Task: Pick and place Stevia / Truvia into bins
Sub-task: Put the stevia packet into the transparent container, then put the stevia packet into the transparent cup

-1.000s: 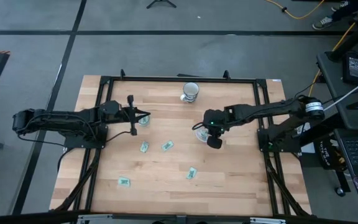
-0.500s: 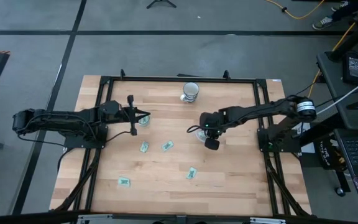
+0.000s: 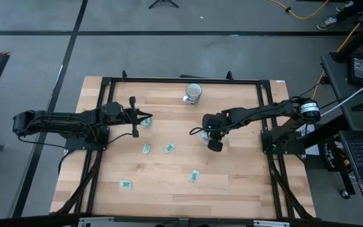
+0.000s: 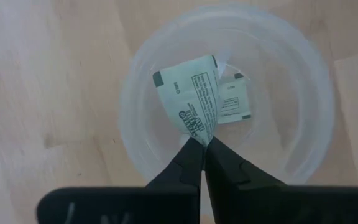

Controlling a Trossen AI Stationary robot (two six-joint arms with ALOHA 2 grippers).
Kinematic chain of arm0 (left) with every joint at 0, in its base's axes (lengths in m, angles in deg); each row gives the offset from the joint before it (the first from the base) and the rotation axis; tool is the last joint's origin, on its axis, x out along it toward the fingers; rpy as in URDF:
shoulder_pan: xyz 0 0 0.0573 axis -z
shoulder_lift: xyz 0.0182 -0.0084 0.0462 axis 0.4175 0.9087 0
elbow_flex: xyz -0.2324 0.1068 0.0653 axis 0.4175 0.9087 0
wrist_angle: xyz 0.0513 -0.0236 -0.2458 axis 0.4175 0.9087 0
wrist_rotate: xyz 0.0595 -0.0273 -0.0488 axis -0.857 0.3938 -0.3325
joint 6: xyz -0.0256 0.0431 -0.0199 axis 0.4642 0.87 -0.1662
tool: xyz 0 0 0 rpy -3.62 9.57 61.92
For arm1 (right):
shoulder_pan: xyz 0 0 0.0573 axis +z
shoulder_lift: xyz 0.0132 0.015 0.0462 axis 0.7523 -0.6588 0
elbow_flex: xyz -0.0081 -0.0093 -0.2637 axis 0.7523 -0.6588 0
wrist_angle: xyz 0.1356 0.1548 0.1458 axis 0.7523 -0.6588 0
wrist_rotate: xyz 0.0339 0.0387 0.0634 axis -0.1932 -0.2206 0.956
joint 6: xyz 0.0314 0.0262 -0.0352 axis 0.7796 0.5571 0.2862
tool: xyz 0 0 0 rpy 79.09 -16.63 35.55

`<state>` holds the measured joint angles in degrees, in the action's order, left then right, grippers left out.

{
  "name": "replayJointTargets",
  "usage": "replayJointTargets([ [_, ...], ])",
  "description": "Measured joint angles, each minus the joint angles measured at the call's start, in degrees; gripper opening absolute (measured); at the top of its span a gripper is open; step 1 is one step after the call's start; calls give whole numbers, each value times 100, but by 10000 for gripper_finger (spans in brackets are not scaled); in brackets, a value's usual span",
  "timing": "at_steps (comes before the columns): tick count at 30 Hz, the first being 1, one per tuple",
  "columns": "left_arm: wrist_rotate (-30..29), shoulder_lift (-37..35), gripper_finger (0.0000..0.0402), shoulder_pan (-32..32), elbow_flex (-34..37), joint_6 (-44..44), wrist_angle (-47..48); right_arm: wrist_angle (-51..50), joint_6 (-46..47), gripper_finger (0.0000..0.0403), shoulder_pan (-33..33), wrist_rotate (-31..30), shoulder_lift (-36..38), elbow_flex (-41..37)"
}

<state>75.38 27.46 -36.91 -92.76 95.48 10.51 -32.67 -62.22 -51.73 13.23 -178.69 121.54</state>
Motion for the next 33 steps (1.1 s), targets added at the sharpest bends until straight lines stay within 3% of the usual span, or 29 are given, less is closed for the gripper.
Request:
replayJointTargets([
  [4, 214, 0, 6, 2, 0, 0, 0, 0, 22, 43, -85, -301, 0, -1],
  [12, 256, 0, 6, 2, 0, 7, 4, -23, 0, 91, -162, -272, 2, 0],
  [16, 255, 0, 6, 2, 0, 7, 4, -592, -140, 98, -173, -191, 2, 308],
  [19, 256, 0, 6, 1, 0, 6, 4, -901, -374, 93, -170, -220, 6, 716],
  [24, 256, 0, 6, 13, 0, -404, -20, -808, -1576, 71, -166, -237, 9, 1137],
  [30, 260, 0, 6, 13, 0, -532, -34, -119, -2247, 14, -303, -242, 221, 889],
  [33, 260, 0, 6, 13, -2, -535, -14, 281, -2213, 7, -392, -242, 520, 593],
])
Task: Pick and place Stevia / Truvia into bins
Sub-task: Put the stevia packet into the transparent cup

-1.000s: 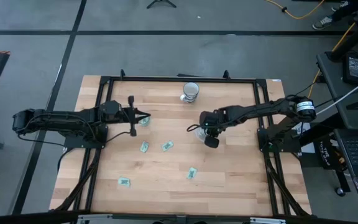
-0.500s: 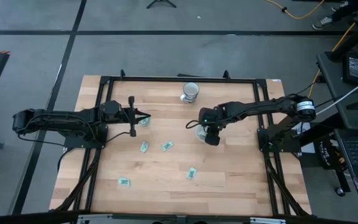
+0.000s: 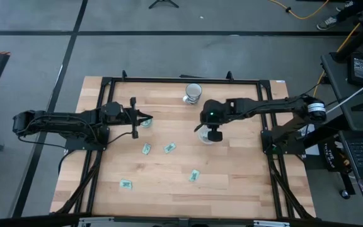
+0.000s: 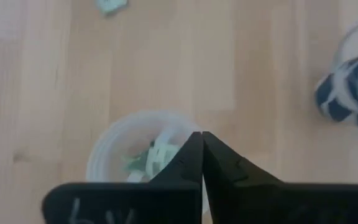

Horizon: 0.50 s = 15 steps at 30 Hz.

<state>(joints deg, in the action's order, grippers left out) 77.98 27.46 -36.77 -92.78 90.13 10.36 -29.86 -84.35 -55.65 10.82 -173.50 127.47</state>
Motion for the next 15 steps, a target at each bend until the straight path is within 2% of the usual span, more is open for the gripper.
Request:
replayJointTargets([
  [4, 2, 0, 6, 0, 0, 150, -107, 1213, 106, 18, -45, 37, 533, -733],
  [9, 171, -2, 6, 11, -4, -46, -123, 3092, -45, 9, -43, 43, 1026, -1821],
  [12, 430, 0, 9, 32, -4, -242, -62, 3900, -41, 3, -43, 46, 1155, -2288],
  [15, 439, 0, 26, 140, -4, -624, -68, 4399, -41, 5, -43, 45, 1177, -2535],
])
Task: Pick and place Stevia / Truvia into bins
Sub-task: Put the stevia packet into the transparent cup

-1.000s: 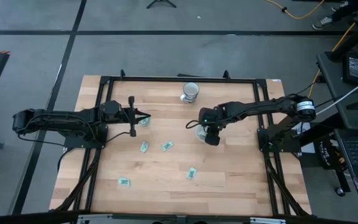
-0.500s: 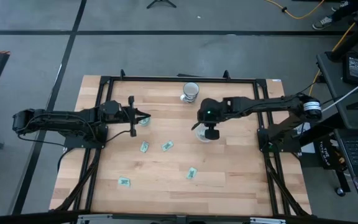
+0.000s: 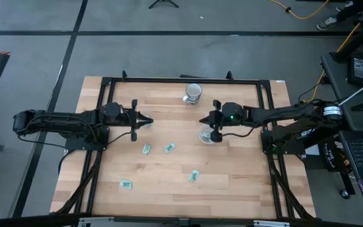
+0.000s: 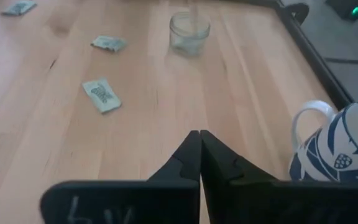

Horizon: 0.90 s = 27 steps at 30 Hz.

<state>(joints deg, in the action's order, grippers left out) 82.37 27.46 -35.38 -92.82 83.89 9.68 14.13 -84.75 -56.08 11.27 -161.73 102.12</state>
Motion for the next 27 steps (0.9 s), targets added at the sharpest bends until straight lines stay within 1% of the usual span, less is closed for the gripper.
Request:
replayJointTargets([
  [4, -100, 0, 66, 190, 0, -277, -232, 239, 0, 17, 0, 2, -4, -93],
  [8, -178, 0, 114, 455, 0, -508, -296, 332, 0, 21, 0, 2, -4, -94],
  [12, -669, 131, 156, 822, 2, -1042, -227, 334, 0, 15, 0, 3, -4, -94],
  [15, -1012, 299, 180, 1168, -70, -1182, -132, 334, -1, 8, 0, 5, -4, -94],
  [20, -1538, 574, 198, 1783, -503, -1447, 575, 336, 0, 4, 0, 4, -7, -94],
  [23, -1860, 740, 199, 2184, -844, -1761, 1273, 340, -1, 12, 0, 7, -7, -94],
  [27, -2266, 983, 194, 2707, -1275, -2395, 2243, 342, -15, 20, 0, 7, -7, -94],
])
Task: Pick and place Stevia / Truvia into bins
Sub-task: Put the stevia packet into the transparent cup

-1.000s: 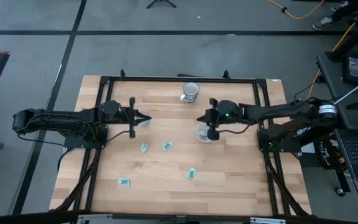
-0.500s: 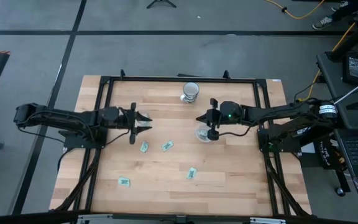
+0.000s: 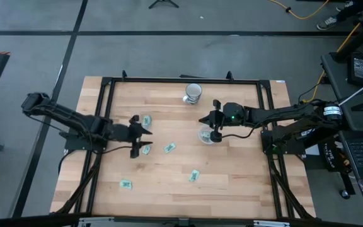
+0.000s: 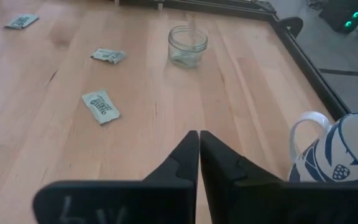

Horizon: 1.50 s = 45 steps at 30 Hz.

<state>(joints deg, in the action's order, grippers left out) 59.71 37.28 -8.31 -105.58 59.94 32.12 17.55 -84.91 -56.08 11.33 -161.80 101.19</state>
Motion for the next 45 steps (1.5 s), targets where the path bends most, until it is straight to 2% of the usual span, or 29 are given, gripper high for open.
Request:
replayJointTargets([
  [6, -593, 392, 192, 649, -386, -1130, 1126, 0, -163, 22, 0, -2, -4, 0],
  [10, -635, 656, 192, 837, -390, -2009, 1371, 3, -303, 22, -2, 0, -4, 0],
  [13, -638, 939, 191, 878, -390, -2328, 1502, 3, -331, 22, -2, -1, -4, 0],
  [20, -622, 1636, 191, 662, -390, -1849, 1501, -17, -437, 22, -2, 0, -4, 0],
  [33, 181, 2170, 191, -56, -390, -1466, 1455, -50, -415, 23, -4, -2, -4, 0],
  [36, 267, 2315, 191, -149, -390, -1154, 1226, -63, -415, 23, -4, 0, -4, 2],
  [40, 681, 2639, 191, -270, -390, -720, 790, -68, -415, 23, -4, 0, -4, 2],
  [45, 685, 3024, 191, -411, -390, -476, 751, -70, -413, 23, -4, 0, -4, 2],
])
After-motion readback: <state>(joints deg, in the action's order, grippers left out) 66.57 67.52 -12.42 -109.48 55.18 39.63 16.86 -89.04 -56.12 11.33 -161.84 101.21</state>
